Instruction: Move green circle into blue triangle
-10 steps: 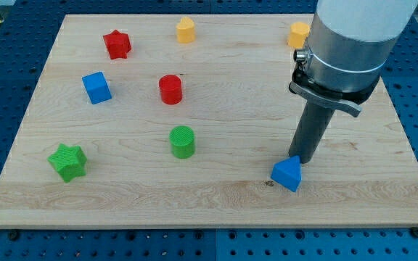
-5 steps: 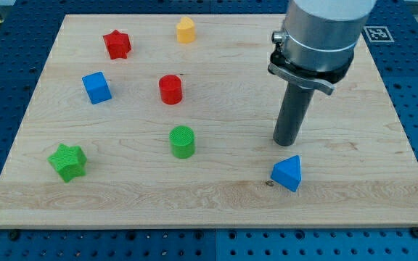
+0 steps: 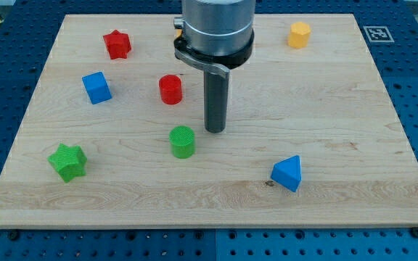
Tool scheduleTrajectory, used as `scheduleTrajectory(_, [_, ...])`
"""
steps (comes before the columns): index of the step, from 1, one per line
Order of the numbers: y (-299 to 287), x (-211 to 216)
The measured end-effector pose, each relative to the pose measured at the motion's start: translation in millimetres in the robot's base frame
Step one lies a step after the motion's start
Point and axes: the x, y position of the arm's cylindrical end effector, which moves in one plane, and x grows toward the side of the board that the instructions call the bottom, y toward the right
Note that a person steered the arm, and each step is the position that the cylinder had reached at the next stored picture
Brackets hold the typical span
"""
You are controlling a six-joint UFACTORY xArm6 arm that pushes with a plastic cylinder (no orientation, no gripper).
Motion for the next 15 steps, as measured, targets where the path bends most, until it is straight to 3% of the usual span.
scheduleTrajectory(2, [-5.1, 0.0])
scheduleTrajectory(7, [-95.3, -5.0])
scheduleTrajectory(15, [-41.1, 39.7])
